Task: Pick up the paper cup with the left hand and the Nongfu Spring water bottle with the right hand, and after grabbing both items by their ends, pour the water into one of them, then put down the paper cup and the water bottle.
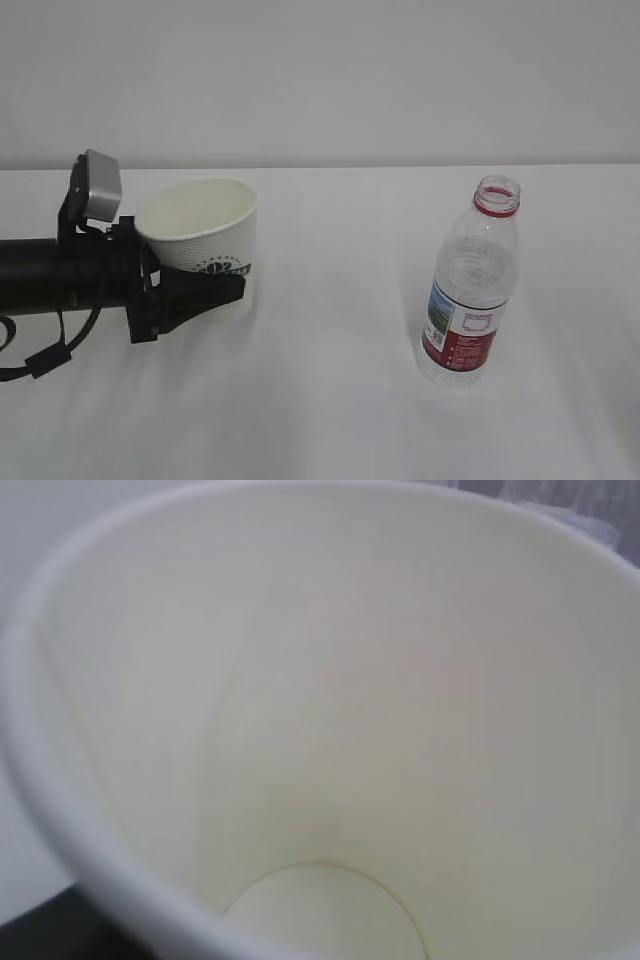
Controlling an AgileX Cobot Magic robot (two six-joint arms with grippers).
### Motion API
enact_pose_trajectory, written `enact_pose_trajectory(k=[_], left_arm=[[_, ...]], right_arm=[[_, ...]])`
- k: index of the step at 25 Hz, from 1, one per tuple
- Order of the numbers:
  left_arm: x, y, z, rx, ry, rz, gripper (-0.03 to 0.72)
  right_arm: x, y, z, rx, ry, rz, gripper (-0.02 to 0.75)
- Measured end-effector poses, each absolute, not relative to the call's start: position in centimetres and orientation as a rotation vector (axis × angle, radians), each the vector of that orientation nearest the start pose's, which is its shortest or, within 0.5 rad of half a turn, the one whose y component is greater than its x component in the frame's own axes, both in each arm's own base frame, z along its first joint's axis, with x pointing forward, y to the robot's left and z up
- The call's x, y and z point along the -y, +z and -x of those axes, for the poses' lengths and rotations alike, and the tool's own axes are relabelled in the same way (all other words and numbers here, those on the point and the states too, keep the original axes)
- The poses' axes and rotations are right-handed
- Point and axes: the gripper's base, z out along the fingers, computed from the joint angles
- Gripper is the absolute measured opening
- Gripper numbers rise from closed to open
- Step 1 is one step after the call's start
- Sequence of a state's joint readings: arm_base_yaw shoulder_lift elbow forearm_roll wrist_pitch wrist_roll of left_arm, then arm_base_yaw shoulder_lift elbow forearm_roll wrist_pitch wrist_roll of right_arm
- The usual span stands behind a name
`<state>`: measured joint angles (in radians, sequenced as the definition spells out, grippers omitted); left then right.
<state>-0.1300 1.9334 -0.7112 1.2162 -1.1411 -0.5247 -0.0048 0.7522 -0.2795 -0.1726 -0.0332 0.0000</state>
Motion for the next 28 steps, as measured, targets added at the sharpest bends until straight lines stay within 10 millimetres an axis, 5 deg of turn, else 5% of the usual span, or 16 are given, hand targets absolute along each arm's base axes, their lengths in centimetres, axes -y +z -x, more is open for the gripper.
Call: enact_pose_trajectory(k=[9,28], left_arm=[[14.9,13.3,-27.6,-1.589,-0.987,-1.111,0.529],[15.0,13.4,-27.7,-1.593,-0.983,-1.082,0.529]], right_arm=[[0.0,23.9,-14.6,-1.909,-0.126,0.190,0.587],[-0.2,22.7,-16.2,-1.951,-0.082,0.179,0.587]])
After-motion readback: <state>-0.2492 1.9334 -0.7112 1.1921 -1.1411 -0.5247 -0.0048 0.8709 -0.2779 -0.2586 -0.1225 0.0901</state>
